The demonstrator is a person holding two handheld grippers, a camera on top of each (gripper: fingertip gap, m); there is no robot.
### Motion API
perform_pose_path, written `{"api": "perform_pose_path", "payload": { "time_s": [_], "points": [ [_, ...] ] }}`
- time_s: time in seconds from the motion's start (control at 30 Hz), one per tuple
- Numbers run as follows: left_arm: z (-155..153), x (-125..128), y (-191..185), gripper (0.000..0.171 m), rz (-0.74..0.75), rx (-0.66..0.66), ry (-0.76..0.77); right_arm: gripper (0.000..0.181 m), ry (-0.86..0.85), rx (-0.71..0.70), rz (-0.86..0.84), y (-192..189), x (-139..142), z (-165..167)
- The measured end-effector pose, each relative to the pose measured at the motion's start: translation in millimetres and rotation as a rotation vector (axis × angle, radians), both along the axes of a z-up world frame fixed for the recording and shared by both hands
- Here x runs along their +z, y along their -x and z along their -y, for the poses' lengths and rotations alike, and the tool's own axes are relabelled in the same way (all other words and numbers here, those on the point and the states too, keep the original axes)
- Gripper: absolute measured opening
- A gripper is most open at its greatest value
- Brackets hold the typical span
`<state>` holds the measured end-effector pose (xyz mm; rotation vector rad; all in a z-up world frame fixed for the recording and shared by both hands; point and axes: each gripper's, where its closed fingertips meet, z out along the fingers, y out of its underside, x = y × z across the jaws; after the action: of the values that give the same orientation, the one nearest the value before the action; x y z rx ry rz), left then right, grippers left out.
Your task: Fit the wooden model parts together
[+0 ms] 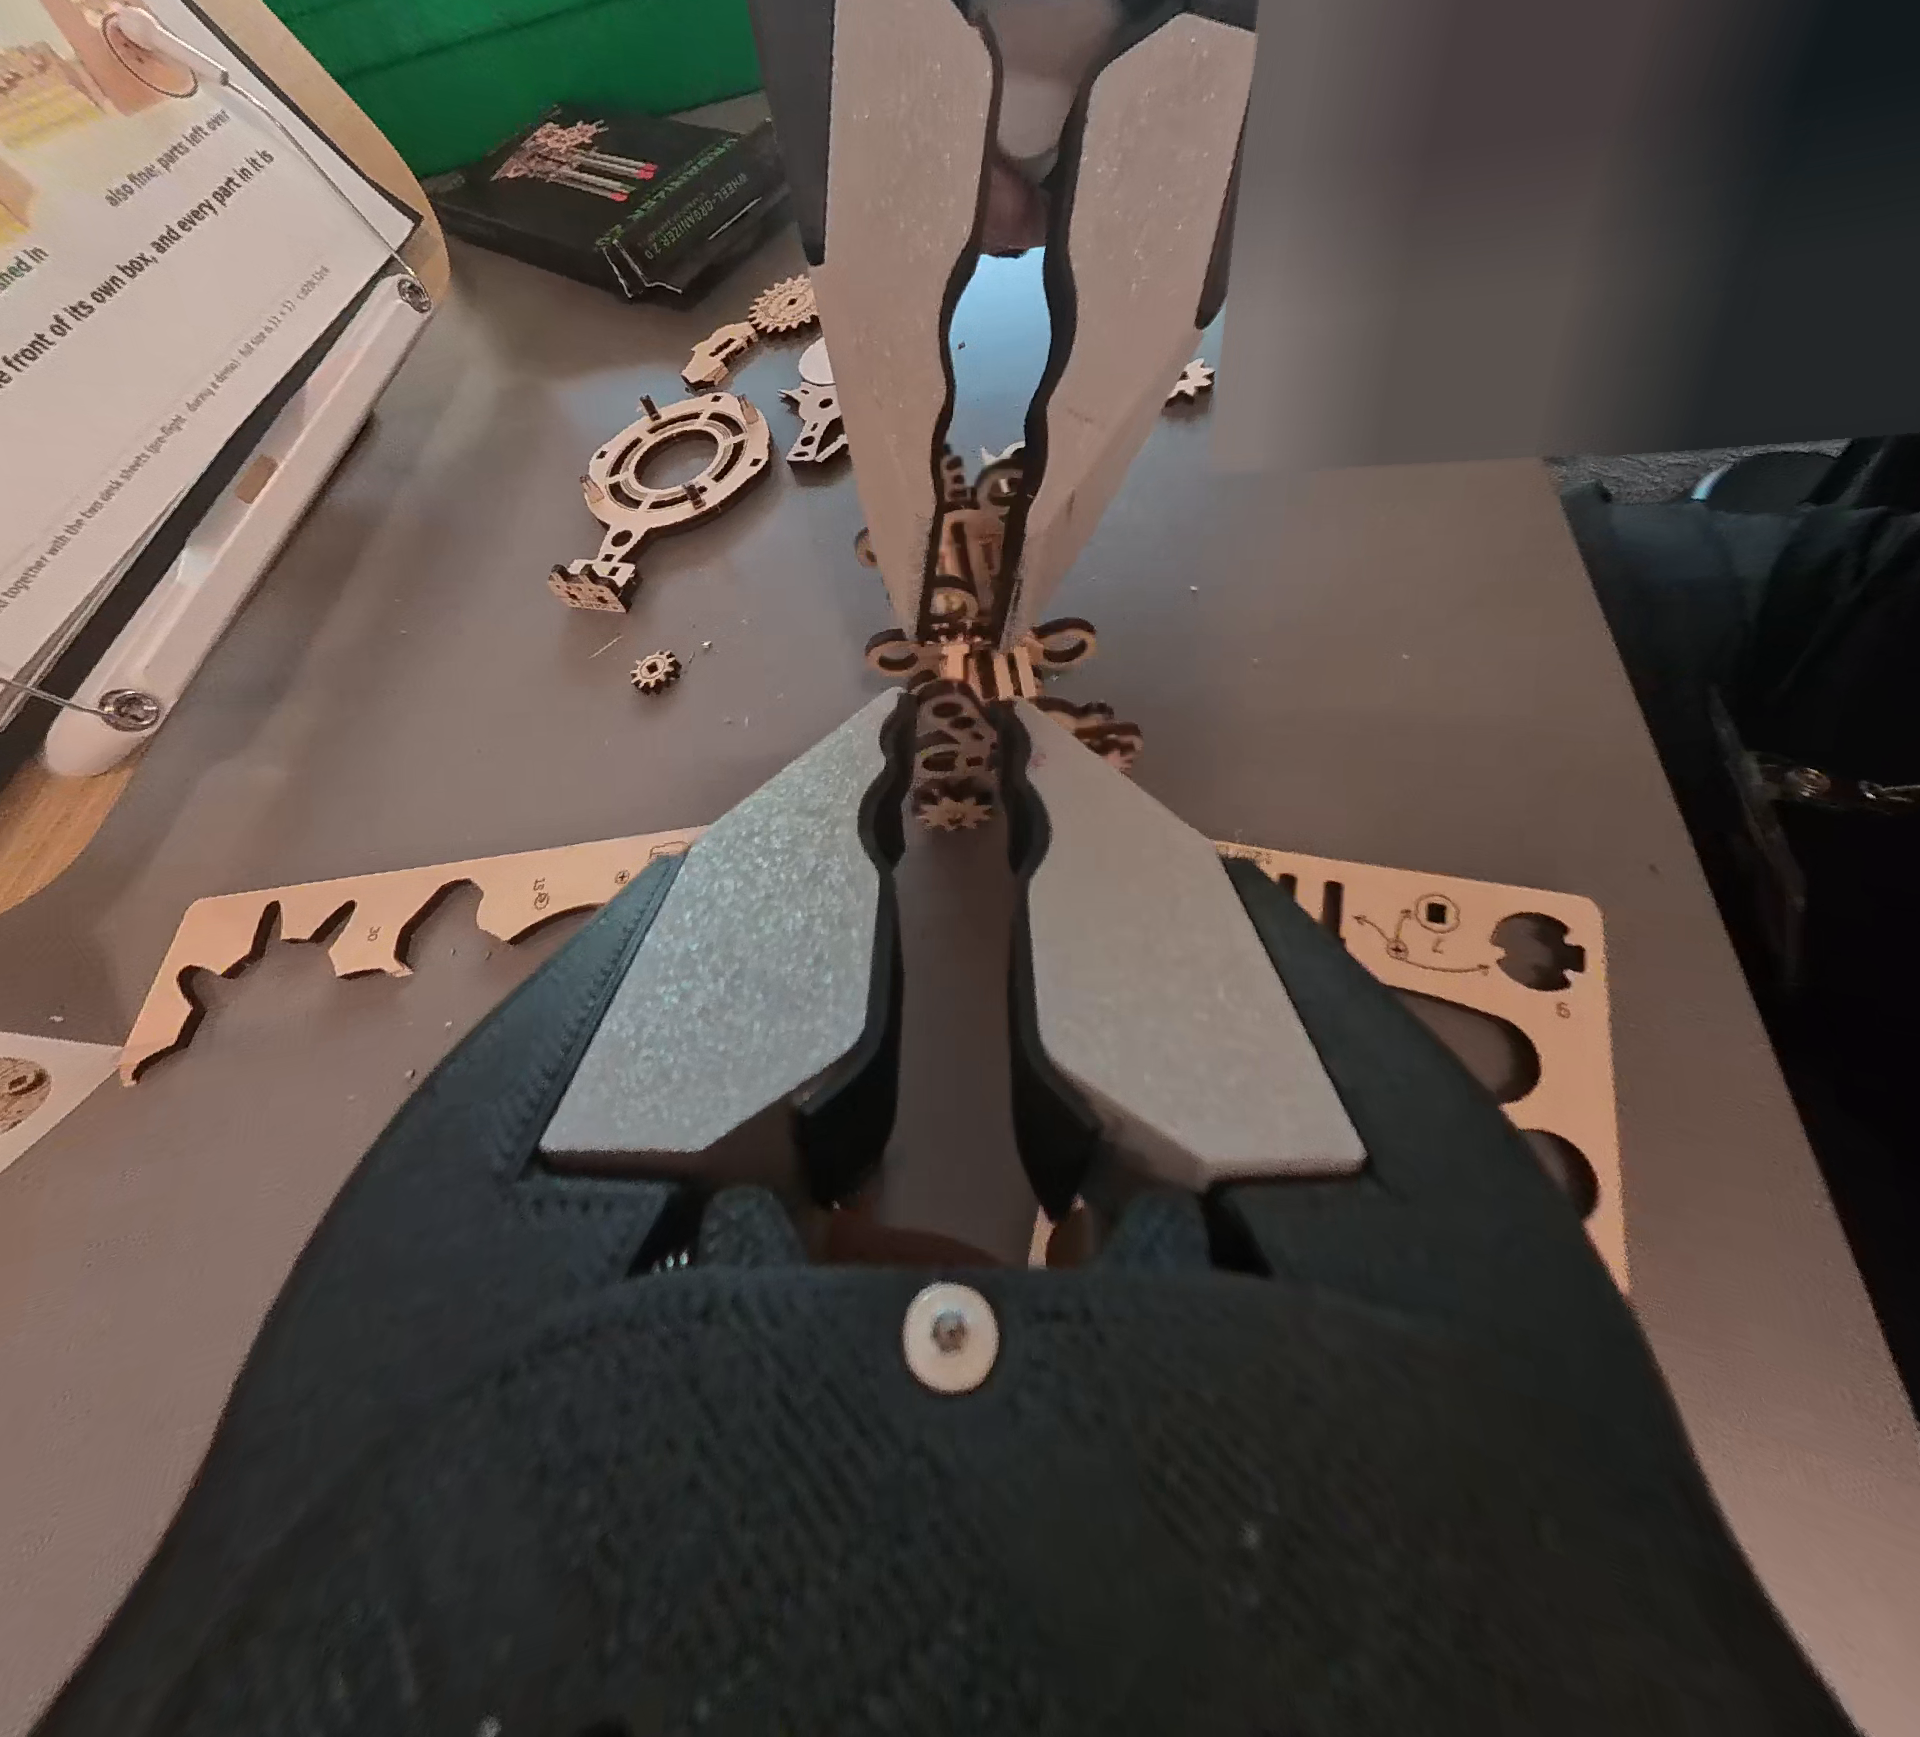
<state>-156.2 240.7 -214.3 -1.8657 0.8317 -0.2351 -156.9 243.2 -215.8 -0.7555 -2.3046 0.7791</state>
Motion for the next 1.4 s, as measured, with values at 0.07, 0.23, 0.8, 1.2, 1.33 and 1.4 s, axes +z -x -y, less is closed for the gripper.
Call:
{"api": "perform_pose_path", "payload": {
  "time_s": [0.07, 0.23, 0.8, 1.2, 1.33, 1.4],
  "points": [
    [0, 1, 2, 0.012, 0.008, 0.006, -0.002, 0.009, 0.008, 0.0, 0.001, 0, -1, 0],
    [0, -2, 0, 0.01, -0.011, -0.001, 0.01, 0.008, 0.038, 0.006, -0.001, 1, 0, 3],
    [2, -6, 6, 0.009, -0.054, 0.025, 0.002, 0.009, 0.176, 0.005, -0.003, 7, 1, 4],
    [6, -8, 7, 0.004, -0.077, 0.027, -0.002, 0.009, 0.188, 0.033, -0.02, 7, 1, 6],
    [6, -10, 6, 0.003, -0.09, 0.022, 0.003, 0.009, 0.143, 0.06, -0.032, 5, 1, 7],
    [6, -11, 6, 0.003, -0.101, 0.02, 0.008, 0.009, 0.118, 0.069, -0.036, 6, 1, 7]
  ]
}}
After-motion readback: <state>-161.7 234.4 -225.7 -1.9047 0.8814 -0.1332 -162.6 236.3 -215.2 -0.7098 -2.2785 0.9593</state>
